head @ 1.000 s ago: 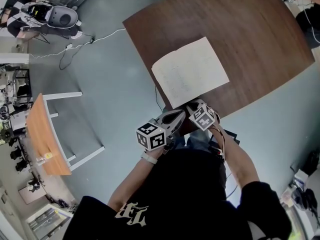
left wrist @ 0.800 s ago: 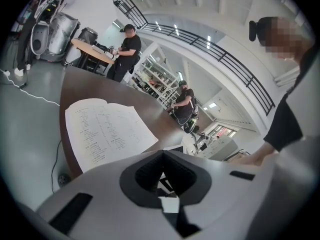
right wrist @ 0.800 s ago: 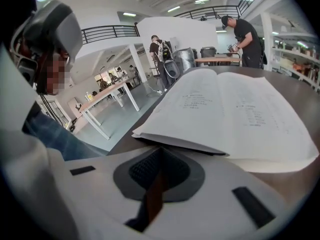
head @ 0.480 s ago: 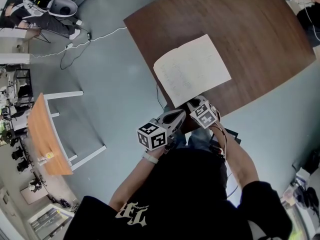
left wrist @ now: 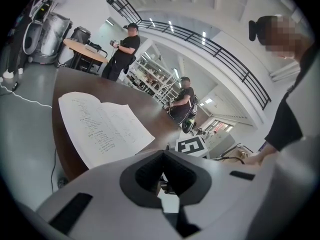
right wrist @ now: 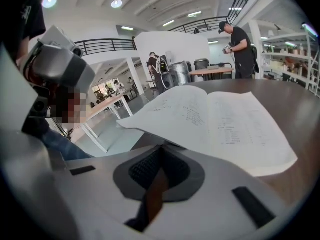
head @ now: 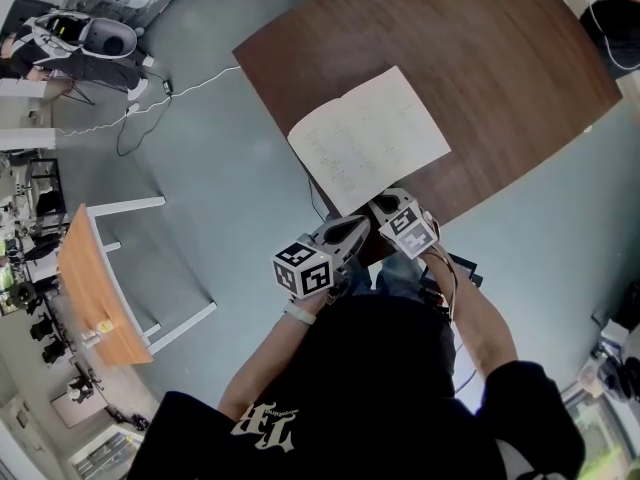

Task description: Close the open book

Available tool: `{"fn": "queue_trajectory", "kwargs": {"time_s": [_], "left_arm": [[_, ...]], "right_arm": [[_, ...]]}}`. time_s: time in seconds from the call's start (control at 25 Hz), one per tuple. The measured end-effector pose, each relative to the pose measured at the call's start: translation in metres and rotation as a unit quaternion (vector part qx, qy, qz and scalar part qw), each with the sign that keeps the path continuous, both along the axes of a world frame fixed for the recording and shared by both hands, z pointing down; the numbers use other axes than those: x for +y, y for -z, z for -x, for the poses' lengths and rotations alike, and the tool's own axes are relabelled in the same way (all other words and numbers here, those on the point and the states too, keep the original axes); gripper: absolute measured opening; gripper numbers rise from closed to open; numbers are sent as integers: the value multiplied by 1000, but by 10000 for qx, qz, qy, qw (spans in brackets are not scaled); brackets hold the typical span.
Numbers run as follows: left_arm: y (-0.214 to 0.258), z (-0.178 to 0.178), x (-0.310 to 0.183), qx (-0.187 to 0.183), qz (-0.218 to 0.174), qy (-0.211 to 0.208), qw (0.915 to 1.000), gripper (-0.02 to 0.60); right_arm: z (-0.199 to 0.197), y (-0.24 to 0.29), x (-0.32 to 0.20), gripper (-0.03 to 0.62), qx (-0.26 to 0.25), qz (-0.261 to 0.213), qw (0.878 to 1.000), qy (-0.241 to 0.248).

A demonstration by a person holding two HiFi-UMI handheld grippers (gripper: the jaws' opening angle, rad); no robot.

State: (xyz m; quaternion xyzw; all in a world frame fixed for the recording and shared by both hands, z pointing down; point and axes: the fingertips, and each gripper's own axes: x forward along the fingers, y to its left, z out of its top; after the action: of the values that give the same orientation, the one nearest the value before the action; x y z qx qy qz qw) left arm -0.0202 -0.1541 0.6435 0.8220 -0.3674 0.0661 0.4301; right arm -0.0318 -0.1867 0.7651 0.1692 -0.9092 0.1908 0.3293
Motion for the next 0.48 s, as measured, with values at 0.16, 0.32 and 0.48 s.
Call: {"fn": "queue_trajectory", "kwargs": {"time_s": [0.16, 0.32, 0.48], "left_arm": [[0, -6, -4, -14, -42, -90, 10000, 5], [1, -13, -6, 6, -41, -174, 9998, 5], [2, -19, -4, 7, -28, -267, 9996, 5]], "right_arm": [[-5, 8, -5, -12, -93, -79, 9999, -110], [-12, 16, -10, -12, -164, -161, 9995, -219], [-18, 23, -13, -12, -186, -233, 9991, -310]]}}
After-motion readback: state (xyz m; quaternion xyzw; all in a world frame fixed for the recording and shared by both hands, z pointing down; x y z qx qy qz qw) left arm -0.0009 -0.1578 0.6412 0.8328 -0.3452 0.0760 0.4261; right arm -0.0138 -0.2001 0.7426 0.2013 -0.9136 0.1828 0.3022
